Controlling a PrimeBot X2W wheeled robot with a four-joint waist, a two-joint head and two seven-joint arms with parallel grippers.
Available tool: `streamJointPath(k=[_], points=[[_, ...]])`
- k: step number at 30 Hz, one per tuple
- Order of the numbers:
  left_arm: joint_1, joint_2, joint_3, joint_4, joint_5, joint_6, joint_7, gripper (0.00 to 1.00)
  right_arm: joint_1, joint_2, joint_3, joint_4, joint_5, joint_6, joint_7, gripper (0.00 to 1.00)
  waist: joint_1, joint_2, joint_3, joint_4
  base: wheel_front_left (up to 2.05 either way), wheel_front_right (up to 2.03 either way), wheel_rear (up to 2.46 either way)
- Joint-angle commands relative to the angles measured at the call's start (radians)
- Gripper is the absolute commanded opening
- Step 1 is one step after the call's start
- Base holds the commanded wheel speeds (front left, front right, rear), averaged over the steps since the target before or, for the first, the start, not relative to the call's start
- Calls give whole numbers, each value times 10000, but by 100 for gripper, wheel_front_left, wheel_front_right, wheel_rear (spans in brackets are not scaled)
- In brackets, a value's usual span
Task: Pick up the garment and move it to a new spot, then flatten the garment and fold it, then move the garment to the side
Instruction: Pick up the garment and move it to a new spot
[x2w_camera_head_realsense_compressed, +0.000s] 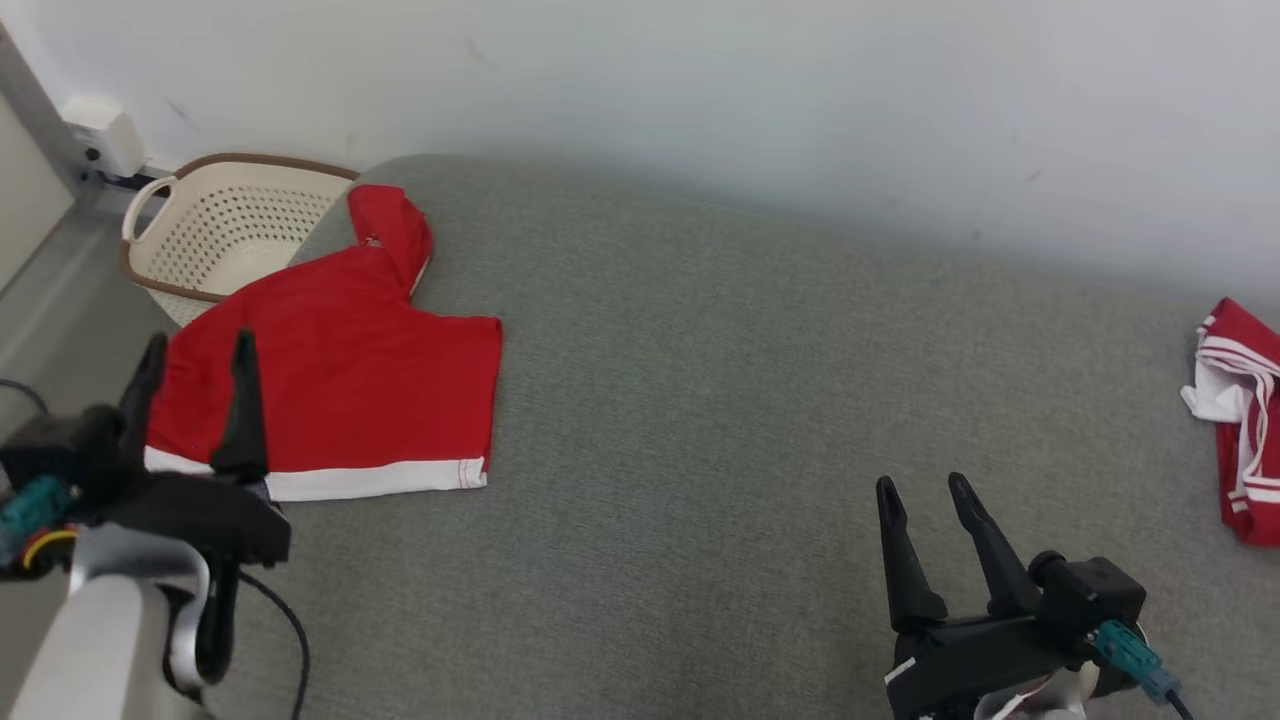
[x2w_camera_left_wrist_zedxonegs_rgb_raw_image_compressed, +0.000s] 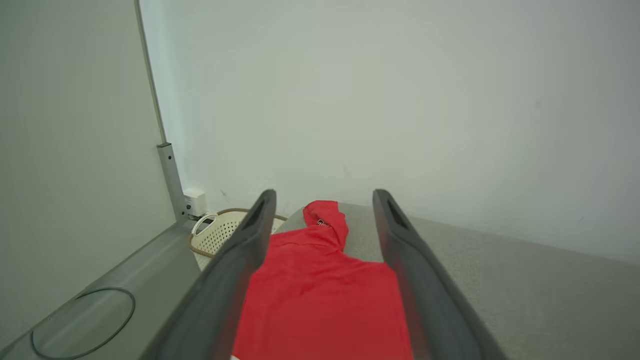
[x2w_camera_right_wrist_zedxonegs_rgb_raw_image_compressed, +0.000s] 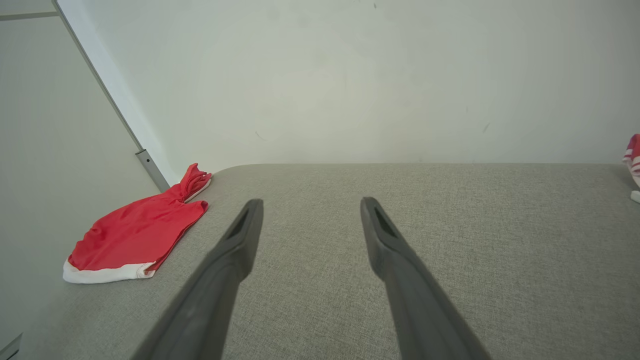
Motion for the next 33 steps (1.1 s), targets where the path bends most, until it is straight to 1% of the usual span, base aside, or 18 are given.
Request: streamJointPath(k=[1,2,4,5,7,8,10,12,14,15,17,20,22,29,33], points=[[-629,182,73,322,-93,-107,116,100,-213,0,178,33,62,4,-88,100,-1,-1,608,-704,0,0,0],[-903,281,121,494,-132,-158,179,100,-318,5,288,48,78,4,-125,100,-1,-1,719,-841,0,0,0],[-1512,289,256,857,-445,-340,265,100,-499,6,421,86,100,4,-168,100,-1,-1,933,-1093,0,0,0],[-1772,514,227,1098,-298,-419,372,100,-590,5,485,101,123,4,-212,100,-1,-1,1054,-1220,0,0,0],[-2323,646,286,1482,-381,-524,397,100,-774,11,585,128,132,4,-257,100,-1,-1,1282,-1461,0,0,0],[-2323,646,286,1482,-381,-524,397,100,-774,11,585,128,132,4,-257,100,-1,-1,1282,-1461,0,0,0],[-2739,1029,197,1990,-83,-546,577,100,-936,5,638,154,126,4,-318,100,-1,-1,1517,-1704,0,0,0],[-3203,1030,310,2427,-316,-580,615,100,-1100,1,626,178,158,4,-374,100,-1,-1,1734,-1934,0,0,0],[-3492,1305,294,2948,-233,-656,758,100,-1220,-13,645,231,172,4,-447,100,-1,-1,1919,-2166,0,0,0],[-3660,1296,356,3160,-359,-680,791,100,-1276,-13,660,264,168,4,-469,100,-1,-1,1997,-2270,0,0,0],[-4044,1435,411,3785,-453,-785,982,100,-1437,-37,681,334,182,4,-562,100,-1,-1,2223,-2549,0,0,0],[-4368,1718,446,4359,-411,-820,1198,100,-1591,-53,792,392,235,4,-619,100,-1,-1,2466,-2829,0,0,0],[-4625,1763,501,4699,-532,-843,1281,100,-1701,-76,817,414,276,4,-681,100,-1,-1,2621,-2992,0,0,0],[-5508,2305,475,5930,-500,-978,1713,100,-2121,-78,983,458,321,4,-771,100,-1,-1,3223,-3537,0,0,0],[-5991,2522,358,6677,-436,-1005,2014,100,-2312,-63,1043,485,339,4,-840,100,-1,-1,3528,-3780,0,0,0]])
